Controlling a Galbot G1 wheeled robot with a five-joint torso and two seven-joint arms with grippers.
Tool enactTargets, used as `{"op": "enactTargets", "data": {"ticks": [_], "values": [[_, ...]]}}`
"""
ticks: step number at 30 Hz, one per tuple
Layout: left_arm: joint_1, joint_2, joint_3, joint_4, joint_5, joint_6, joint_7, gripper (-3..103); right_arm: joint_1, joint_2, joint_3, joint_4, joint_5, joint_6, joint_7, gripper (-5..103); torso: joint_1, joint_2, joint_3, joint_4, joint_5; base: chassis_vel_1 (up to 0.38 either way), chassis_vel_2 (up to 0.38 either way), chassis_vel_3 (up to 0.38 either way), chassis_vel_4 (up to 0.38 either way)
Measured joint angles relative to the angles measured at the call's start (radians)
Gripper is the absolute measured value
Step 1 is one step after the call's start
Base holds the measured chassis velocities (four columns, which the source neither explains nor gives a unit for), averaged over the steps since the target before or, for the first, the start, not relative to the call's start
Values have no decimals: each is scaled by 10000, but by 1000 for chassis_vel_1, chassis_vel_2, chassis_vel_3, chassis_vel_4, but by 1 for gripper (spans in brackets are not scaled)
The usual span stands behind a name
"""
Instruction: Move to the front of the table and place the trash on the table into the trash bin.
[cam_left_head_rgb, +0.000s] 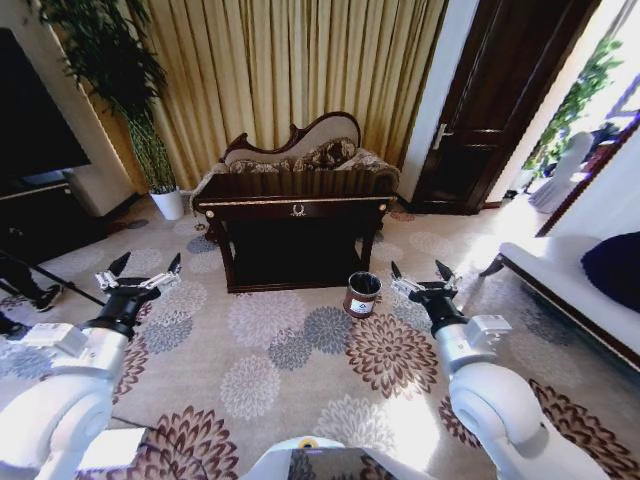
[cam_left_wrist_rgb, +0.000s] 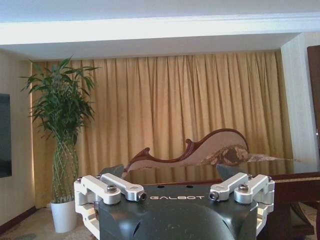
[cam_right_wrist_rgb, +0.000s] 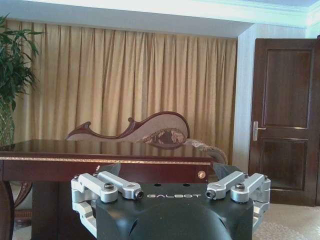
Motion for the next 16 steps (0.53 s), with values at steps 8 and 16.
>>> {"op": "enactTargets", "data": {"ticks": [8,16], "values": [[20,4,-151,-18,-113,27,4,100,10,-31,-55,7,2,-23,-41,100,1,0,0,0,0,0,0,0,0],[7,-128,-46,-79,-17,133,15,100,5,-87,4,13,8,-44,-31,100,0,0,0,0,-1,0,0,0,0]]}}
